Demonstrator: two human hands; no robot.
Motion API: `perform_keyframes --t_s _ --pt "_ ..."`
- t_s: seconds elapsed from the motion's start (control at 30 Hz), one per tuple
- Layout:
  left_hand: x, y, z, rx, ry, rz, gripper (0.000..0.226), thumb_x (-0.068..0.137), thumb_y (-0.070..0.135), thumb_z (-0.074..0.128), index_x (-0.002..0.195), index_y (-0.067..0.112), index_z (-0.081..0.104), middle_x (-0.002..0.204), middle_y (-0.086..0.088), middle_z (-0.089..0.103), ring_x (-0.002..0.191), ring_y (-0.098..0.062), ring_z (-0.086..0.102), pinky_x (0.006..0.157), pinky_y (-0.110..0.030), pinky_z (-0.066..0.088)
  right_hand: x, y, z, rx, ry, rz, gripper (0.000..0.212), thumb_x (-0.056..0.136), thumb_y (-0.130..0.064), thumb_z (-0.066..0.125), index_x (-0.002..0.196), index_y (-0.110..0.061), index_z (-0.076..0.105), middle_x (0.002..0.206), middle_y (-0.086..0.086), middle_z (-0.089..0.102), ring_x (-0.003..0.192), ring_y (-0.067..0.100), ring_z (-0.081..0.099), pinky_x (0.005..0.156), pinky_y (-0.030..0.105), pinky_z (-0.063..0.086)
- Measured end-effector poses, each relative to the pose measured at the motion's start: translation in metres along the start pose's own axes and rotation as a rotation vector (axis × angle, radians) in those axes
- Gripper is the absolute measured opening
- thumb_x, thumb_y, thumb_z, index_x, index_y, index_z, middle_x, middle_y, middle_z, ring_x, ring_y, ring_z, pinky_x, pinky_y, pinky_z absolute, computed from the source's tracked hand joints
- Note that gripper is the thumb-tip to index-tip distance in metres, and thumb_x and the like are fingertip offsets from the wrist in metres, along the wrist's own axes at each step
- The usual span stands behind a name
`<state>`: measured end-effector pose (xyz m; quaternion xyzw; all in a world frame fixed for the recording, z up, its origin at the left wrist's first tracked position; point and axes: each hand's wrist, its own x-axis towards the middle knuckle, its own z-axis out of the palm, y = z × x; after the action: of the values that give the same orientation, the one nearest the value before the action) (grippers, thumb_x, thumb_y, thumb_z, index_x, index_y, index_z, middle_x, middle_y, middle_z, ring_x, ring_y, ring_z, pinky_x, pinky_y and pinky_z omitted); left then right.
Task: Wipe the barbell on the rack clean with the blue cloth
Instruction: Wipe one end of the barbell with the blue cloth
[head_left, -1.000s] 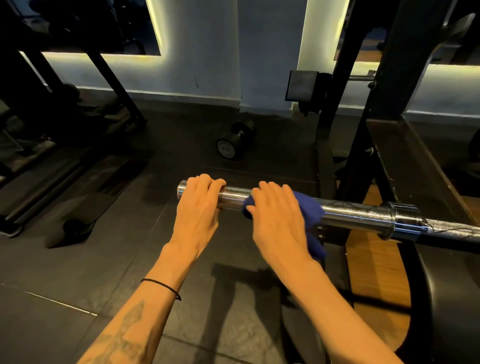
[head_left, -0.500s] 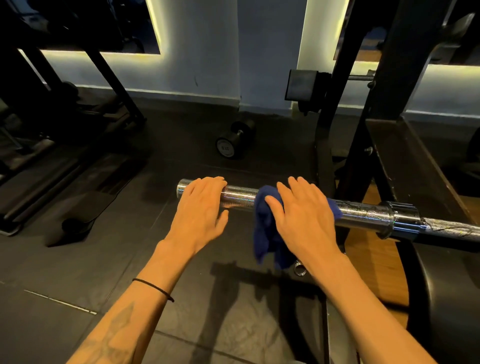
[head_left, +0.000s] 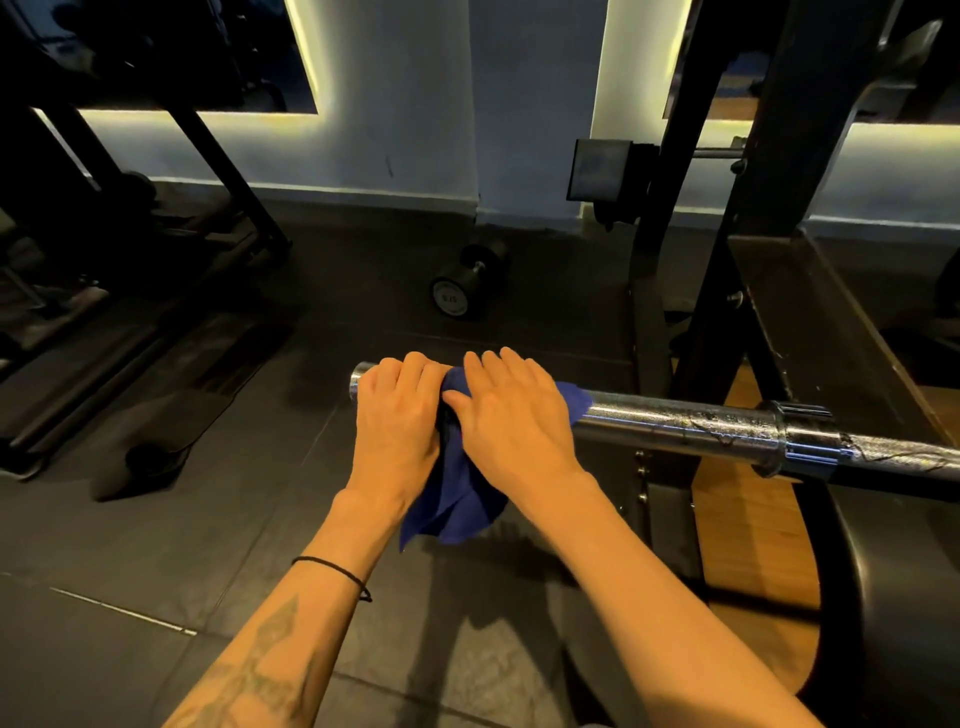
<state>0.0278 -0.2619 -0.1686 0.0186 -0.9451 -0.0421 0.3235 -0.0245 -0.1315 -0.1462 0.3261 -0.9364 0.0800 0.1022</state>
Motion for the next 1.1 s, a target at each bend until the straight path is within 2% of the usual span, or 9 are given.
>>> perform_keyframes --t_s 0.13,0.23,0.33,0.43,0.6,0.73,0.87,1.0,1.1 --pt "0.002 -0.003 0.001 0.004 -0.057 -0.019 0.042 0.068 0.008 0.075 0.107 0.006 0.057 0.099 -0.011 0.052 0.086 -0.027 0.046 0.077 -0.039 0.04 -0.021 0.035 -0.009 -0.074 0.024 0.115 0.045 0.103 -0.048 0.019 0.107 -0.02 0.055 0.1 0.0 0.058 0.093 0.021 0.049 0.088 0.039 0.04" --pt "0.002 -0.001 0.001 -0.007 -0.133 -0.011 0.056 0.065 0.015 0.082 0.114 0.008 0.055 0.107 -0.01 0.051 0.1 -0.028 0.048 0.097 -0.048 0.043 -0.037 0.053 -0.007 -0.085 0.017 0.222 0.048 0.105 -0.044 0.029 0.132 -0.014 0.055 0.125 0.007 0.06 0.121 0.028 0.05 0.108 0.045 0.037" --pt "-0.001 0.001 0.001 -0.004 -0.194 -0.012 0.066 0.071 0.029 0.078 0.127 0.008 0.05 0.122 -0.012 0.051 0.126 -0.032 0.046 0.117 -0.06 0.024 -0.04 0.042 -0.009 -0.056 0.031 0.228 0.051 0.103 -0.04 0.031 0.142 -0.012 0.05 0.139 0.01 0.055 0.137 0.032 0.042 0.118 0.05 0.026" --pt "-0.001 0.0 -0.001 -0.002 -0.209 0.012 0.073 0.074 0.025 0.078 0.138 0.006 0.048 0.116 -0.012 0.049 0.112 -0.026 0.047 0.114 -0.059 0.029 -0.026 0.015 -0.007 -0.035 -0.009 0.135 0.055 0.103 -0.04 0.023 0.146 -0.013 0.043 0.144 0.009 0.05 0.14 0.03 0.038 0.121 0.05 0.022" --pt "0.012 -0.007 -0.007 -0.022 -0.208 0.056 0.05 0.075 0.012 0.075 0.123 0.011 0.061 0.113 -0.009 0.053 0.087 -0.026 0.054 0.082 -0.038 0.044 -0.009 0.0 0.002 -0.001 -0.043 0.036 0.055 0.108 -0.042 0.026 0.153 -0.013 0.035 0.149 0.01 0.047 0.142 0.031 0.037 0.119 0.047 0.026" --pt "0.006 -0.009 -0.004 -0.092 -0.199 0.051 0.057 0.072 0.018 0.082 0.124 0.013 0.059 0.123 -0.007 0.061 0.119 -0.029 0.056 0.105 -0.047 0.038 -0.023 0.035 -0.006 -0.05 0.041 0.111 0.054 0.103 -0.044 0.016 0.127 -0.016 0.055 0.11 0.003 0.061 0.104 0.026 0.052 0.093 0.043 0.043" --pt "0.005 -0.008 -0.003 -0.09 -0.215 -0.006 0.06 0.069 0.018 0.087 0.121 0.016 0.058 0.114 -0.003 0.063 0.109 -0.023 0.058 0.117 -0.051 0.026 -0.042 0.052 -0.004 -0.062 0.052 0.248 0.054 0.105 -0.042 0.025 0.138 -0.011 0.053 0.126 0.008 0.063 0.121 0.03 0.053 0.106 0.046 0.039" --pt "0.003 0.002 0.0 -0.089 -0.113 -0.044 0.057 0.062 0.006 0.087 0.11 0.01 0.056 0.102 -0.008 0.056 0.09 -0.025 0.051 0.08 -0.045 0.05 -0.032 0.022 -0.001 -0.047 0.016 0.207 0.048 0.102 -0.041 0.033 0.14 -0.013 0.045 0.129 0.007 0.055 0.123 0.028 0.048 0.113 0.047 0.031" --pt "0.002 0.01 0.008 0.009 0.022 -0.043 0.035 0.07 0.002 0.078 0.096 0.006 0.055 0.089 -0.011 0.051 0.075 -0.026 0.043 0.065 -0.041 0.04 -0.014 -0.004 0.005 0.012 0.006 0.098 0.052 0.105 -0.041 0.032 0.148 -0.012 0.038 0.14 0.009 0.052 0.132 0.029 0.044 0.118 0.049 0.026"
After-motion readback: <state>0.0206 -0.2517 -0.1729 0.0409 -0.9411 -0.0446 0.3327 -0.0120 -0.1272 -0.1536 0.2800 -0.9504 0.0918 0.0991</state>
